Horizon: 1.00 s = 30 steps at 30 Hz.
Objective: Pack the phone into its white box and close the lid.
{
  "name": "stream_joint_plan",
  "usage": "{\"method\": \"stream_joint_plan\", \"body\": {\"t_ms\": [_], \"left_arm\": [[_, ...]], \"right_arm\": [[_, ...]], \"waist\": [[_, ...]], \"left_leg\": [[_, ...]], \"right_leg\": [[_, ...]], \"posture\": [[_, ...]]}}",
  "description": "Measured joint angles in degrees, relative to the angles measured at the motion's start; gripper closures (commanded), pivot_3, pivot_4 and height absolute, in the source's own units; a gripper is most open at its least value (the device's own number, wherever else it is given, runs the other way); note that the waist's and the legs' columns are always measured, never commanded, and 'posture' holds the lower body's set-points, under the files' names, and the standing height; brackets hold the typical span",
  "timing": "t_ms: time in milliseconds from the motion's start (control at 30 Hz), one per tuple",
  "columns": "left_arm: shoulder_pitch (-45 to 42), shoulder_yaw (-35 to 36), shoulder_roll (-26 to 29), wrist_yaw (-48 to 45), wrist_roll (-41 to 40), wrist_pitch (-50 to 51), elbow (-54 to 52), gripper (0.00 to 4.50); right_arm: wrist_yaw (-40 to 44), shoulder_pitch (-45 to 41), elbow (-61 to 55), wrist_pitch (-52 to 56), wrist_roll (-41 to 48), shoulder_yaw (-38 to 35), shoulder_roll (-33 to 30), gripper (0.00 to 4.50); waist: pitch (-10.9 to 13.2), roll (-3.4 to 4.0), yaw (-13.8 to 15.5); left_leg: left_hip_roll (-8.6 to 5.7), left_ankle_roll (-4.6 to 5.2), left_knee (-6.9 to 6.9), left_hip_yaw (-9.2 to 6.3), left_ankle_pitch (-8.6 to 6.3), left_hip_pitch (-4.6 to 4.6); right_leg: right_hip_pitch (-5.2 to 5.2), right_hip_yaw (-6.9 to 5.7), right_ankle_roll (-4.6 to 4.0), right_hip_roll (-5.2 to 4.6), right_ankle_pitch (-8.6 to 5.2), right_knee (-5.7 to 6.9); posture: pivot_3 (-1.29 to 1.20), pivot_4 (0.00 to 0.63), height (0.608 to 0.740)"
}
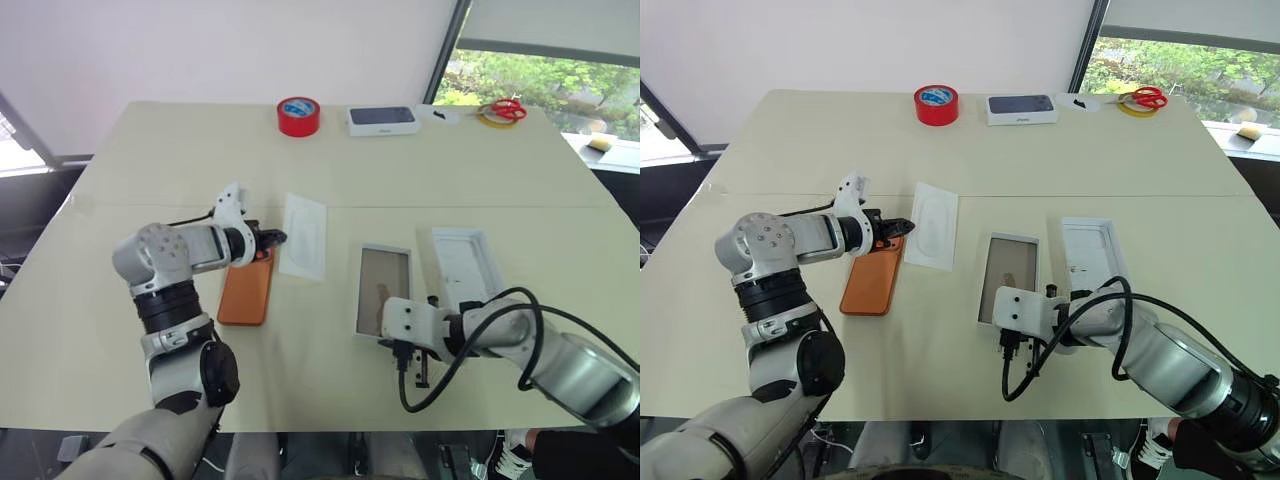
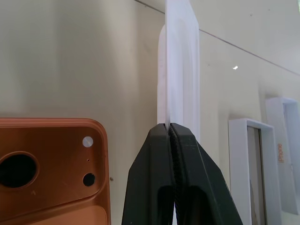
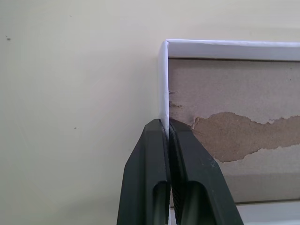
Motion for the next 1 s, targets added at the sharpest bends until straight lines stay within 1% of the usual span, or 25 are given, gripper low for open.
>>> {"method": "stream_joint_plan", "body": {"t_ms": [100, 200, 333, 433, 500, 533, 600, 667, 700, 833, 900, 1000], "left_arm": [[-1.28, 5.38, -0.83, 1.62, -1.9, 0.01, 0.59, 4.5], [-4.3, 11.5, 0.32, 2.87, -3.95, 0.0, 1.7, 4.5], [-5.43, 14.45, 2.55, 4.05, -6.5, -0.01, 2.15, 4.5], [-4.55, 12.94, 3.08, 5.19, -9.41, -0.01, 2.28, 4.5], [-3.51, 10.93, 2.68, 6.08, -12.18, 0.0, 2.25, 4.5], [-2.79, 9.88, 2.43, 6.73, -13.9, 0.0, 2.13, 4.5], [-1.36, 8.6, 1.87, 8.71, -17.33, 0.0, 1.83, 4.5], [0.3, 7.56, 0.44, 11.16, -21.13, 0.0, 0.24, 4.5], [1.54, 7.07, -0.97, 13.31, -23.8, 0.0, -0.87, 4.5], [5.55, 4.95, -5.7, 21.41, -30.68, -0.01, -4.29, 4.5], [7.33, 3.09, -7.54, 24.79, -33.74, 0.0, -5.48, 4.5], [9.08, 1.0, -10.16, 29.76, -38.41, 0.0, -6.88, 4.5]], "right_arm": [[1.13, -1.74, 1.71, -2.74, -2.78, 1.72, 1.93, 4.44], [2.23, -4.97, 4.48, -4.55, -6.02, 4.8, 5.71, 4.44], [3.23, -8.15, 8.56, -6.34, -8.83, 6.69, 9.77, 4.44], [3.82, -9.11, 11.23, -6.45, -9.29, 6.37, 12.85, 3.57], [4.11, -9.09, 11.8, -5.76, -8.66, 4.99, 14.09, 2.58], [4.16, -8.97, 11.73, -5.54, -8.16, 3.99, 14.13, 2.15], [3.86, -7.81, 11.32, -5.3, -7.13, -0.29, 13.99, 1.09], [3.78, -4.85, 9.46, -4.62, -4.68, -6.8, 13.15, 1.09], [3.92, -2.41, 7.93, -3.84, -2.75, -11.68, 12.1, 1.09], [4.57, 3.81, 4.76, -2.58, 2.79, -25.24, 10.55, 1.09], [4.64, 5.62, 4.22, -2.58, 4.71, -28.88, 10.52, 1.09], [3.94, 6.86, 4.34, -2.66, 5.41, -31.37, 10.46, 1.09]], "waist": [[0.05, -0.08, -0.2], [0.08, -0.14, -0.39], [0.09, -0.16, -0.77], [0.09, -0.16, -0.88], [0.09, -0.16, -0.85], [0.09, -0.16, -0.75], [0.09, -0.16, -0.6], [0.1, -0.17, -0.09], [0.1, -0.18, 0.35], [0.12, -0.22, 0.56], [0.13, -0.22, 0.44], [0.12, -0.22, 0.28]], "left_leg": [[0.02, -0.04, -0.02, 0.0, 0.02, -0.01], [0.01, -0.09, -0.03, 0.0, 0.05, -0.02], [0.0, -0.1, -0.02, -0.01, 0.06, 0.0], [0.0, -0.13, -0.03, -0.03, 0.07, 0.0], [-0.01, -0.13, -0.03, -0.03, 0.08, -0.02], [-0.02, -0.13, -0.02, -0.03, 0.08, -0.04], [-0.04, -0.13, -0.01, -0.03, 0.08, -0.05], [-0.06, -0.12, -0.01, -0.03, 0.07, -0.05], [-0.06, -0.12, -0.02, -0.03, 0.07, -0.05], [-0.07, -0.04, 0.01, -0.12, 0.02, -0.01], [-0.07, 0.02, 0.0, -0.13, -0.01, 0.0], [-0.06, 0.12, -0.02, -0.13, -0.07, 0.03]], "right_leg": [[-0.04, 0.0, 0.0, 0.02, 0.0, 0.03], [-0.06, 0.0, 0.0, 0.02, 0.0, 0.03], [-0.01, -0.02, 0.0, 0.0, 0.0, 0.03], [0.0, -0.03, 0.0, 0.01, 0.0, 0.04], [-0.01, -0.03, 0.0, -0.01, 0.0, 0.03], [-0.01, -0.03, 0.0, -0.02, 0.0, 0.03], [-0.01, -0.03, 0.01, -0.06, 0.0, 0.02], [0.01, -0.02, 0.01, -0.08, 0.0, -0.01], [0.02, -0.02, 0.01, -0.09, 0.0, -0.03], [0.16, -0.07, 0.01, -0.09, 0.0, -0.09], [0.17, -0.07, 0.01, -0.08, 0.0, -0.09], [0.16, -0.06, 0.0, -0.05, 0.0, -0.09]], "posture": [[0.0, 0.15, 0.73], [0.0, 0.15, 0.73], [0.0, 0.15, 0.73], [0.0, 0.15, 0.73], [0.0, 0.15, 0.73], [0.0, 0.15, 0.73], [0.0, 0.15, 0.73], [0.0, 0.15, 0.73], [0.0, 0.15, 0.73], [0.0, 0.15, 0.73], [0.0, 0.15, 0.73], [0.0, 0.15, 0.73]]}}
